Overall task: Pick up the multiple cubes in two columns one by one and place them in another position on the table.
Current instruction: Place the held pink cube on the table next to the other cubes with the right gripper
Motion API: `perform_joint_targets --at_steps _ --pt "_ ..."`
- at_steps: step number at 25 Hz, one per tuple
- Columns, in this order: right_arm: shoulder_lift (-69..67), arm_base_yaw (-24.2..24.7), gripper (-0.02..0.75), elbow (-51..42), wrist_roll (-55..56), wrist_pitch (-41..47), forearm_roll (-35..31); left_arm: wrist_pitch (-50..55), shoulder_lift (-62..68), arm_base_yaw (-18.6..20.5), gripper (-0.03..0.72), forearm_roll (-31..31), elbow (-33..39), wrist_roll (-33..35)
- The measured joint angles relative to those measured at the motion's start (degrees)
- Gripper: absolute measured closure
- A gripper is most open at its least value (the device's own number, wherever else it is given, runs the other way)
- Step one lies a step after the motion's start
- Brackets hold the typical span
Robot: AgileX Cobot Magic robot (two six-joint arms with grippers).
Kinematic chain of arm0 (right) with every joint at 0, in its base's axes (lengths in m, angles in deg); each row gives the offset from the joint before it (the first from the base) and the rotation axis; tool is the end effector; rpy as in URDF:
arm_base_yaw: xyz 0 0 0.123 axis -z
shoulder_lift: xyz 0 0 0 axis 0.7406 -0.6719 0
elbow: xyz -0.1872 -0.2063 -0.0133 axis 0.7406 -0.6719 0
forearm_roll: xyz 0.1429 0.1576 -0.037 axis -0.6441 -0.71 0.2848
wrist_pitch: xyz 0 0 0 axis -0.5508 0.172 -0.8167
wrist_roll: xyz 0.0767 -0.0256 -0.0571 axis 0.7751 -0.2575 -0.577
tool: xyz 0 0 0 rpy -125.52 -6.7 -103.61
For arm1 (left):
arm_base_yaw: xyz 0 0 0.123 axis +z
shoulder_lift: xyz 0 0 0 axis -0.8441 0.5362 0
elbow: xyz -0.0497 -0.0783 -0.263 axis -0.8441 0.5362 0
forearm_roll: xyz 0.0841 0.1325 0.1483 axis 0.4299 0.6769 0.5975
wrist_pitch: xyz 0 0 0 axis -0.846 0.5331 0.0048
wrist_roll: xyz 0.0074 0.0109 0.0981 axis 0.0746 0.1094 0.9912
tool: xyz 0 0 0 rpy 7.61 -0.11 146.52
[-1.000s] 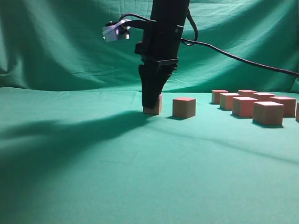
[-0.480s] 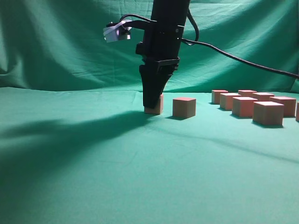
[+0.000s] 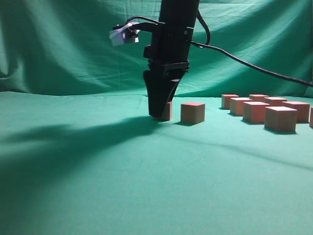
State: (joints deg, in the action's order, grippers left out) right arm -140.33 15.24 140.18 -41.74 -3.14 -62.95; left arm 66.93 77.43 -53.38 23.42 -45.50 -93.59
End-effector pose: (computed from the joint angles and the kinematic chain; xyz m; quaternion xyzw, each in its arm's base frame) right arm 0.3711 0.2447 0.1782 -0.6370 0.7587 0.0163 0.1358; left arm 0.0283 0.0166 0.1741 0.0469 0.7901 0.1712 0.5868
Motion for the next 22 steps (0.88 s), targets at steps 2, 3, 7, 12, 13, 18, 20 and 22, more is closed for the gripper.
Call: perform_joint_targets --at_steps 2,3,7,12,13,18,20,22 --pt "0.0 0.0 0.183 1.2 0.9 0.0 0.0 0.0 0.0 0.0 0.688 0.0 0.0 0.0" --pt "0.0 0.0 0.188 1.9 1.5 0.0 0.0 0.0 0.0 0.0 0.688 0.0 0.0 0.0" --pt "0.2 0.0 0.188 6.3 5.5 1.2 0.0 0.0 0.0 0.0 0.688 0.0 0.0 0.0" --pt "5.7 0.0 0.162 9.8 12.6 6.9 0.0 0.0 0.0 0.0 0.688 0.0 0.0 0.0" --pt "7.6 0.0 0.162 10.1 14.8 8.3 0.0 0.0 0.0 0.0 0.688 0.0 0.0 0.0" --pt "16.7 0.0 0.162 10.2 26.2 13.1 2.9 0.0 0.0 0.0 0.688 0.0 0.0 0.0" --pt "20.4 0.0 0.162 9.7 32.0 13.4 6.1 0.0 0.0 0.0 0.688 0.0 0.0 0.0" --pt "24.0 0.0 0.162 8.2 36.7 13.6 10.4 0.0 0.0 0.0 0.688 0.0 0.0 0.0"
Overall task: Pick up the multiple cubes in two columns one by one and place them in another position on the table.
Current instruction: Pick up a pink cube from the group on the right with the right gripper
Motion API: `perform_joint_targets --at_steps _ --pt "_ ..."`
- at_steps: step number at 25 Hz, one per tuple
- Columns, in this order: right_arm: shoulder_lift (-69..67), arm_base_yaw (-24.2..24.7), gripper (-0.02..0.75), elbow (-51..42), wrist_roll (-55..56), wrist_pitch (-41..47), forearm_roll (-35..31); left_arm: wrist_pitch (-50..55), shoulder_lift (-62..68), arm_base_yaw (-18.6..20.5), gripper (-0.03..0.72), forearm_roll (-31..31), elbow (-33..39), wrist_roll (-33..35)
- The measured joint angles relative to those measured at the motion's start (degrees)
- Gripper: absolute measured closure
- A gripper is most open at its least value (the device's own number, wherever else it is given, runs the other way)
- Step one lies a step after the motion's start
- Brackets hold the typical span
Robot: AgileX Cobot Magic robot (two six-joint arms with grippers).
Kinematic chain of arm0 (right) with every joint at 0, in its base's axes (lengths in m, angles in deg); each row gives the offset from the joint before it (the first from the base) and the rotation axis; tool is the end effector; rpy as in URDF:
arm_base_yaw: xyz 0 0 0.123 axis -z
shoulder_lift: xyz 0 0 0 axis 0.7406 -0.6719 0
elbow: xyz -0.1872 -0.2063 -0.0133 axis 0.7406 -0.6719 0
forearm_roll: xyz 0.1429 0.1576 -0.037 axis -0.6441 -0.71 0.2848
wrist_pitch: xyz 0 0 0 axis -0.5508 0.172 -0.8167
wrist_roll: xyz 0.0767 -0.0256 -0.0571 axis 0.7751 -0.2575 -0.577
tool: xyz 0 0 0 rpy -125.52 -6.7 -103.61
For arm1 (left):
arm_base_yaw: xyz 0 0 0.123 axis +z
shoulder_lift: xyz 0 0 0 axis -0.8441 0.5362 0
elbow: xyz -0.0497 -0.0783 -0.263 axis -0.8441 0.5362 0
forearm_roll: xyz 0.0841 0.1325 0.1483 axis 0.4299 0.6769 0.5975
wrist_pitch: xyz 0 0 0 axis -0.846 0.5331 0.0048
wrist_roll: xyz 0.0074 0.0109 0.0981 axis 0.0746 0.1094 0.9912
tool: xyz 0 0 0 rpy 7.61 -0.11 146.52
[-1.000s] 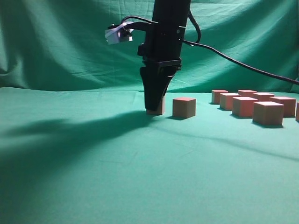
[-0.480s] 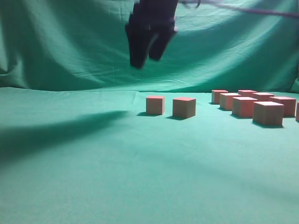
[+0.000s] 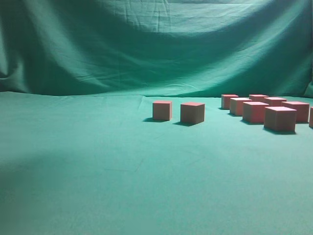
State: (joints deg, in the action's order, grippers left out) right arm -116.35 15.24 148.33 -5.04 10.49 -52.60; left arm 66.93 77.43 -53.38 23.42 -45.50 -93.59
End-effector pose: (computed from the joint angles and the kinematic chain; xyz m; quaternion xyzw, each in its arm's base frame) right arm 0.3140 0.1891 0.3779 -0.3686 0.8820 -0.0001 0.2938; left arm 0.0283 0.0166 0.1741 0.0469 0.7901 0.1712 0.5868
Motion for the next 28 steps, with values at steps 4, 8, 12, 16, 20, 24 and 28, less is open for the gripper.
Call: perform_joint_targets --at_steps 4,8,12,16,20,24,28 --pt "8.8 1.7 0.162 -7.5 8.5 0.1 2.8 0.0 0.0 0.0 0.688 0.0 0.0 0.0" --pt "17.0 6.6 0.162 -21.0 13.6 0.1 2.8 0.0 0.0 0.0 0.688 0.0 0.0 0.0" --pt "20.5 12.2 0.162 -36.5 16.6 0.0 1.6 0.0 0.0 0.0 0.688 0.0 0.0 0.0" --pt "20.3 15.0 0.162 -50.1 17.0 -7.6 -2.4 0.0 0.0 0.0 0.688 0.0 0.0 0.0" --pt "17.6 15.1 0.162 -56.8 16.9 -19.4 -4.9 0.0 0.0 0.0 0.688 0.0 0.0 0.0" --pt "13.5 15.1 0.162 -57.3 16.2 -26.2 -5.3 0.0 0.0 0.0 0.688 0.0 0.0 0.0" --pt "9.2 15.2 0.162 -56.3 14.9 -29.9 -5.4 0.0 0.0 0.0 0.688 0.0 0.0 0.0"
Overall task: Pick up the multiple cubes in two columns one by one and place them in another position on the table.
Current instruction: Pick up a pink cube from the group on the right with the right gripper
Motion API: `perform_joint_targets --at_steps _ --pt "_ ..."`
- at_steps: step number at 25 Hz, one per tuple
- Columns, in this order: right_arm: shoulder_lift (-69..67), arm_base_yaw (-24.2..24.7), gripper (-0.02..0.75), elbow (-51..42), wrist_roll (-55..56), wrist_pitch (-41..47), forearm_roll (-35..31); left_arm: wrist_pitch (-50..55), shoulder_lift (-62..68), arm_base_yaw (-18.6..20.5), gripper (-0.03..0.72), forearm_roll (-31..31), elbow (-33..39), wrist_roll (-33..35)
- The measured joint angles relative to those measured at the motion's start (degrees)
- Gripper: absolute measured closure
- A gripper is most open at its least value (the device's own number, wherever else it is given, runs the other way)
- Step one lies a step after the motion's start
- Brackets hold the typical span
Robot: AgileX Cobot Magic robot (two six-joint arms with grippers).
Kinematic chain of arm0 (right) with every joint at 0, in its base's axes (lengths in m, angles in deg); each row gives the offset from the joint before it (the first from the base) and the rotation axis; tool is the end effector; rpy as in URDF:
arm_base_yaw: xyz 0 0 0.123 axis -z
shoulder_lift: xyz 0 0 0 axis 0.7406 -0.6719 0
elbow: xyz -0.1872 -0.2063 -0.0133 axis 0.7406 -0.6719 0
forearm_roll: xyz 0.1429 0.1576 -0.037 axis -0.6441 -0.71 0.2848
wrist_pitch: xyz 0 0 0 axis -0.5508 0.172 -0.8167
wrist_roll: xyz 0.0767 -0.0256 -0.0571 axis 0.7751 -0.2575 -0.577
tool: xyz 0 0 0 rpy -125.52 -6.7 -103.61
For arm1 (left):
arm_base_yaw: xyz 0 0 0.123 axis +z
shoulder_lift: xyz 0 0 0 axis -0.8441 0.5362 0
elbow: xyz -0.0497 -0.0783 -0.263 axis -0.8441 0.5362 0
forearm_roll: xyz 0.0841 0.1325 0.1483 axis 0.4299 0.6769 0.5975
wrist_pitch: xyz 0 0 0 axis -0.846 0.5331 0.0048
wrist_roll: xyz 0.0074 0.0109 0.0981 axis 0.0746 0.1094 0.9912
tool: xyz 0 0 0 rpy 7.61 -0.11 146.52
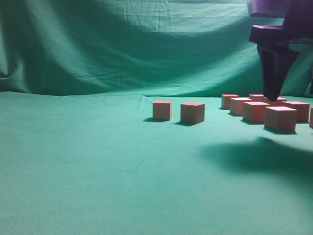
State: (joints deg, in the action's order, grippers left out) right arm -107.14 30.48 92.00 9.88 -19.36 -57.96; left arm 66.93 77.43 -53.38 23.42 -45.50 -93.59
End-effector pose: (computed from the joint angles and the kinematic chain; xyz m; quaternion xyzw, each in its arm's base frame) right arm 0.2798 0.0867 0.2069 -0.1322 0.9809 0.0212 0.1412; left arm 0.0283 0.0166 0.1741 0.0469 0.7901 0.1712 0.5868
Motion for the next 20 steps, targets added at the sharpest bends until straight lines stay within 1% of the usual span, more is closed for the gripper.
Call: perform_joint_targets --at_steps 4,15,16,18,20 --pt "-3.0 0.0 0.162 1.7 -0.4 -2.6 -0.1 0.0 0.0 0.0 0.688 0.0 0.0 0.0" --pt "-7.9 0.0 0.162 3.0 -1.7 -5.8 -0.1 0.0 0.0 0.0 0.688 0.0 0.0 0.0" --pt "-8.2 0.0 0.220 3.0 -1.9 -5.7 -0.1 0.0 0.0 0.0 0.688 0.0 0.0 0.0" --pt "-8.5 0.1 0.297 3.0 -2.0 -5.9 -0.1 0.0 0.0 0.0 0.688 0.0 0.0 0.0" --pt "-9.0 0.1 0.405 3.0 -2.1 -5.9 -0.1 0.0 0.0 0.0 0.688 0.0 0.0 0.0"
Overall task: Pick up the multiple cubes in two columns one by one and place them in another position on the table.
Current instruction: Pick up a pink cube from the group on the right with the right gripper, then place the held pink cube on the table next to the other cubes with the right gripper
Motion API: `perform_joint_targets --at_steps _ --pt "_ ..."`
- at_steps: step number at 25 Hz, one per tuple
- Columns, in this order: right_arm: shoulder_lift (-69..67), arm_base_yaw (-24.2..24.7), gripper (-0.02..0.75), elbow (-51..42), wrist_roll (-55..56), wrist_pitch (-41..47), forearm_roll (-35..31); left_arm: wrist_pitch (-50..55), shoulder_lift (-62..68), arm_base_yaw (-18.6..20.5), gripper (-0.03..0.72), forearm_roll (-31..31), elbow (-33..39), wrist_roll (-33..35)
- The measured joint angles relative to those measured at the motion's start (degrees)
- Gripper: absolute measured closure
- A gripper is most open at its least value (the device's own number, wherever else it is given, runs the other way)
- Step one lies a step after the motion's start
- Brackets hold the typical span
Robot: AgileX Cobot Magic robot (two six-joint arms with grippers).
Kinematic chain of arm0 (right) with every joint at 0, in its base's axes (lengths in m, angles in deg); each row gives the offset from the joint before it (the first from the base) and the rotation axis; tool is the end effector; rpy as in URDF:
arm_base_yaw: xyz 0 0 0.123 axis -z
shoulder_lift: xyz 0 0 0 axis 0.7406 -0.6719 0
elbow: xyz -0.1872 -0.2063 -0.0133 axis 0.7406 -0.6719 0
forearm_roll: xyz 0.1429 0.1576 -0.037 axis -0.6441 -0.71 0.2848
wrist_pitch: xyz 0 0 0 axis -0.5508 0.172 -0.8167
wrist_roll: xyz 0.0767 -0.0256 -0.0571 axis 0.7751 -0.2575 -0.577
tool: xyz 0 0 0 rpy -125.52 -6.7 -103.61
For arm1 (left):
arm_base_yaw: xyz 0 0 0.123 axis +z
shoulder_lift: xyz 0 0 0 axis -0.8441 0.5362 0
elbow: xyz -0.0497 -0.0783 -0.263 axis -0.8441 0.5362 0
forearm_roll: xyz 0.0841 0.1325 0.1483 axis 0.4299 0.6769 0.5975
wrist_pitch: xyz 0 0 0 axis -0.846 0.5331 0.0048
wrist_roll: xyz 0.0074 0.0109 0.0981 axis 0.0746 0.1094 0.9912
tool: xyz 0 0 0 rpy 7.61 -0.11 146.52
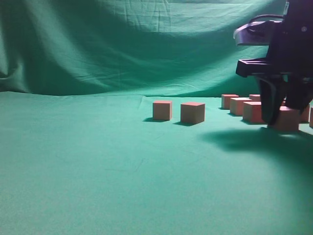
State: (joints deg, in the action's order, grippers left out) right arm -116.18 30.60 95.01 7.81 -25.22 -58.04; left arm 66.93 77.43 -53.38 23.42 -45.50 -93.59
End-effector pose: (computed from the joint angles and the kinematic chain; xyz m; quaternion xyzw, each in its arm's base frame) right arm 0.3092 0.0953 0.1725 -0.1487 0.9787 0.0190 0.1400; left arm 0.0283 0.0166 0.1741 0.0469 0.7901 0.1712 0.5868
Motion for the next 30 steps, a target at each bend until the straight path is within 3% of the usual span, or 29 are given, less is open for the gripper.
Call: perform_joint_targets --at_steps 2,8,14,21,30 --pt "-0.2 0.0 0.491 0.0 0.0 0.0 0.0 0.0 0.0 0.0 0.688 0.0 0.0 0.0" --pt "-0.2 -0.2 0.481 3.6 -0.3 6.7 -1.4 0.0 0.0 0.0 0.688 0.0 0.0 0.0" --pt "0.0 -6.8 0.481 19.2 -5.8 21.0 -7.8 0.0 0.0 0.0 0.688 0.0 0.0 0.0" --pt "-3.9 -17.7 0.481 37.0 -3.1 24.2 -9.4 0.0 0.0 0.0 0.688 0.0 0.0 0.0" --pt "-22.4 -21.2 0.481 54.1 7.2 31.3 -7.0 0.0 0.0 0.0 0.688 0.0 0.0 0.0"
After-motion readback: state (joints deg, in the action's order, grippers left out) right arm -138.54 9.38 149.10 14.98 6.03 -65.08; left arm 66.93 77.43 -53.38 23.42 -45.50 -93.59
